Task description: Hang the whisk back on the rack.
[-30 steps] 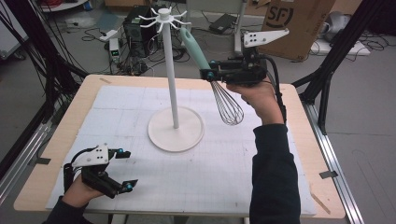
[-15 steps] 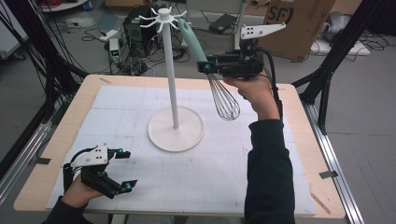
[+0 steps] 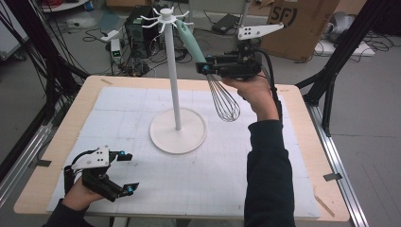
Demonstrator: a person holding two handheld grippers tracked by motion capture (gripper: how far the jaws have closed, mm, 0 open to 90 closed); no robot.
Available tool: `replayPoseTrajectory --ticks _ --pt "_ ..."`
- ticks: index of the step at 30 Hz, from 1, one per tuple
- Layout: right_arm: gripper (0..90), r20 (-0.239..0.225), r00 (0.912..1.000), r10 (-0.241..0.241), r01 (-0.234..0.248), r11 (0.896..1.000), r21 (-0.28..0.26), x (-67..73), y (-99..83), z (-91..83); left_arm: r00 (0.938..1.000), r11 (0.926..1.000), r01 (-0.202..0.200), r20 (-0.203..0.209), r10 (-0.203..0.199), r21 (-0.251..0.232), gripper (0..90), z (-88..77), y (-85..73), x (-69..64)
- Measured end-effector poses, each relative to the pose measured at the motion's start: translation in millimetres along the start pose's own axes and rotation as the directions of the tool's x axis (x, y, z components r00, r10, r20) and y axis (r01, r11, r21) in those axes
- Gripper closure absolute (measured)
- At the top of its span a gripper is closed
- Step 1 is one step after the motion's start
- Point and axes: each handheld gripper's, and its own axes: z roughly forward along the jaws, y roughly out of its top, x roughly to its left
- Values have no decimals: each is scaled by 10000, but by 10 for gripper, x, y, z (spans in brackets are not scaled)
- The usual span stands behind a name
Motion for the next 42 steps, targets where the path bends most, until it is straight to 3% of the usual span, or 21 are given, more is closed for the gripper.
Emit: replayPoseTrajectory --ticks 20,34,42 --pt "686 395 9992 -97 90 9998 178 -31 -44 96 10000 10000 -38 21 38 37 17 3 0 -18" --pt "683 504 9987 80 -96 9995 305 -50 -81 146 10000 9999 -65 58 64 102 17 10 -1 -28" --pt "643 821 9966 13 -52 9989 473 -57 -90 165 9999 9999 -123 57 122 101 17 3 0 -23"
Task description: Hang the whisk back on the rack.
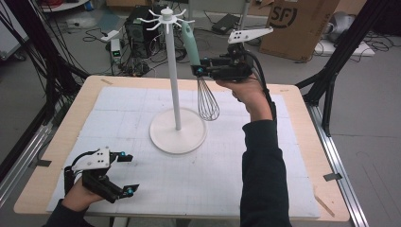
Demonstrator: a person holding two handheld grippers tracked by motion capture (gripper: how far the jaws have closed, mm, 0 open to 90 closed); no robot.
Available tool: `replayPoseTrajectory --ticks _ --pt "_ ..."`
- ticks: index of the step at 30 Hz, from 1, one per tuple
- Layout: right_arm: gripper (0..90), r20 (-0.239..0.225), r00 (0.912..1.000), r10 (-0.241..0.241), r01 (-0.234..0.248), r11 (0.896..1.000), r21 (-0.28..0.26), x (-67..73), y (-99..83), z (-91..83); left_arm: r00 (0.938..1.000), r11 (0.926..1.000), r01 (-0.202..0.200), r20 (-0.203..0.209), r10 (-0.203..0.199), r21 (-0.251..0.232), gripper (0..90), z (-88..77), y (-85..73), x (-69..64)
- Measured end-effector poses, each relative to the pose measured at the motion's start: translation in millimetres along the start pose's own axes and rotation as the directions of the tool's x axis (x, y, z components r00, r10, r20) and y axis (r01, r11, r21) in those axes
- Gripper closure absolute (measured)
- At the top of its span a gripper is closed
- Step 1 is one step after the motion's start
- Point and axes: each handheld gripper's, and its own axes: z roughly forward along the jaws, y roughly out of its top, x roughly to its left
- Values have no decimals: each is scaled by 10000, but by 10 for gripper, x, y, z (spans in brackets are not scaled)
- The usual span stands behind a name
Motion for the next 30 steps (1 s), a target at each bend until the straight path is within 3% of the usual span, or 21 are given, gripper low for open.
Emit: replayPoseTrajectory --ticks 8,23,30 --pt "541 77 9999 103 -103 9999 -18 33 -4 -52 10000 10000 43 22 -43 -38 17 0 0 -2" --pt "224 -1150 9934 -13 6 10000 -56 209 -148 -109 10000 10000 55 12 -55 -27 17 6 -1 3" --pt "39 -935 9955 148 -124 9996 264 235 -297 -139 9999 9999 100 16 -100 -26 17 5 -2 6"
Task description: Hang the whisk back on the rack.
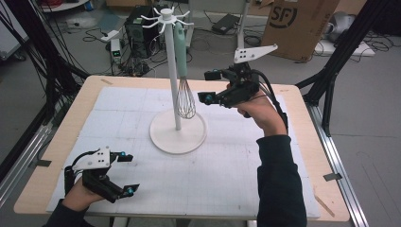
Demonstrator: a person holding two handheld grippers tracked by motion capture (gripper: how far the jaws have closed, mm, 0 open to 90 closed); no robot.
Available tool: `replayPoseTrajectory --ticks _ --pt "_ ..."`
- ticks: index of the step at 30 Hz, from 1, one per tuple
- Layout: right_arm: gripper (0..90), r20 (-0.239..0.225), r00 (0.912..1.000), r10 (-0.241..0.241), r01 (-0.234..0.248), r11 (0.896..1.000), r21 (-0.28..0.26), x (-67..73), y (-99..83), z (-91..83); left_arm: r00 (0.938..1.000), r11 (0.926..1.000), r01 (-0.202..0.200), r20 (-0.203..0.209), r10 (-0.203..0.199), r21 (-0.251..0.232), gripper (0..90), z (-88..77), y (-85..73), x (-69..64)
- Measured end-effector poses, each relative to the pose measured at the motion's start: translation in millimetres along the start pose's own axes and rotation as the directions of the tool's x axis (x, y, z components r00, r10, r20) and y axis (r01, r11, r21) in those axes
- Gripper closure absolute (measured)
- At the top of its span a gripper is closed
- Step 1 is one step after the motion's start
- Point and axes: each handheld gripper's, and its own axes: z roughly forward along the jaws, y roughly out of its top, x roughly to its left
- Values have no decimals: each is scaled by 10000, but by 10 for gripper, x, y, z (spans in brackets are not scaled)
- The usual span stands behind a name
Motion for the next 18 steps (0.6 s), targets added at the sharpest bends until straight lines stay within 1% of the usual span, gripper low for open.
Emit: replayPoseTrajectory --ticks 1,3,4,6,7,8,10,12,13,18 --pt "14 133 9999 60 -60 10000 10 8 -20 2 10000 10000 9 24 -9 6 17 -2 0 2" --pt "0 238 9997 -7 5 10000 73 15 -59 -9 10000 10000 26 -16 -27 -24 17 -2 0 5" --pt "0 330 9994 57 -58 10000 36 27 -81 -16 10000 10000 29 -34 -29 -28 17 -4 1 7" --pt "0 361 9993 39 -42 10000 72 42 -119 -27 9999 9999 87 -60 -87 -91 17 -11 2 8" --pt "0 480 9988 75 -78 10000 54 53 -141 -33 9999 9998 128 -34 -128 -149 17 -15 2 10" --pt "0 486 9987 152 -155 9999 56 66 -162 -37 9999 9997 145 -54 -146 -183 17 -20 3 14" --pt "0 389 9992 -33 26 9998 179 91 -207 -47 9998 9996 175 -99 -177 -205 17 -30 3 21" --pt "0 306 9995 -73 66 9997 234 123 -250 -55 9997 9994 204 -114 -207 -273 17 -31 3 22" --pt "0 257 9995 -167 159 9994 300 135 -274 -59 9997 9994 206 -120 -209 -292 17 -33 3 23" --pt "0 349 9993 -129 109 9983 568 162 -414 -76 9997 9994 210 -123 -214 -291 17 -39 4 26"
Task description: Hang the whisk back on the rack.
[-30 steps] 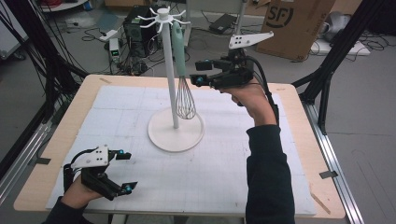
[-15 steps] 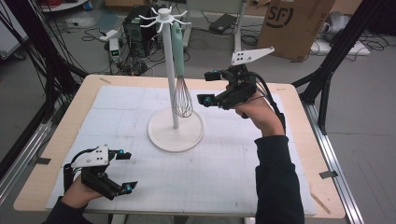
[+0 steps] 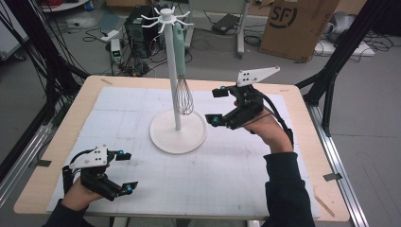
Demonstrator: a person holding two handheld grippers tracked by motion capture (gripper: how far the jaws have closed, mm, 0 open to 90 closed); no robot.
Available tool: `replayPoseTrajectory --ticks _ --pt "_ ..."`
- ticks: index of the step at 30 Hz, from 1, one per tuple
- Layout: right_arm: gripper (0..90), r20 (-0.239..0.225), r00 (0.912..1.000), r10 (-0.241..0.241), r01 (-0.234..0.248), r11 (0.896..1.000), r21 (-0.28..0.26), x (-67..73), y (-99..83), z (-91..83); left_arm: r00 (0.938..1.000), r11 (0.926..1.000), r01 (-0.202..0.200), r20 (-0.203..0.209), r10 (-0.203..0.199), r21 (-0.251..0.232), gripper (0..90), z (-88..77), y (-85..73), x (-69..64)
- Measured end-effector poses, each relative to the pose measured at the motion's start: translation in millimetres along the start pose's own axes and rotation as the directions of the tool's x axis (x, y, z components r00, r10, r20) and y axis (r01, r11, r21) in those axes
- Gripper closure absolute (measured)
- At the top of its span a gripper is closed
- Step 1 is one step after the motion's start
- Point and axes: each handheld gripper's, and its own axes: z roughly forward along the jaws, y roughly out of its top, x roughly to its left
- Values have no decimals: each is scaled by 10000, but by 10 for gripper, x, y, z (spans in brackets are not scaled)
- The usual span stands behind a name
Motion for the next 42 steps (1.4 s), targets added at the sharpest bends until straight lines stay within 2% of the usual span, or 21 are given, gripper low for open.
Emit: replayPoseTrajectory --ticks 10,20,29,31,42 --pt "0 -182 9997 149 -145 9996 233 81 -277 -39 10000 9999 78 -59 -78 -125 17 -17 1 16" --pt "0 -25 9994 337 -335 9975 625 166 -581 -26 9998 9993 167 -87 -170 -330 17 -36 6 30" --pt "0 66 9990 448 -451 9982 388 227 -774 -106 9995 9988 278 -116 -283 -405 17 -40 10 46" --pt "0 220 9992 344 -350 9990 293 230 -806 -125 9994 9985 319 -100 -324 -451 17 -48 13 47" --pt "0 421 9967 693 -699 9975 121 298 -1069 -197 9991 9981 351 -224 -363 -506 17 -42 21 50"
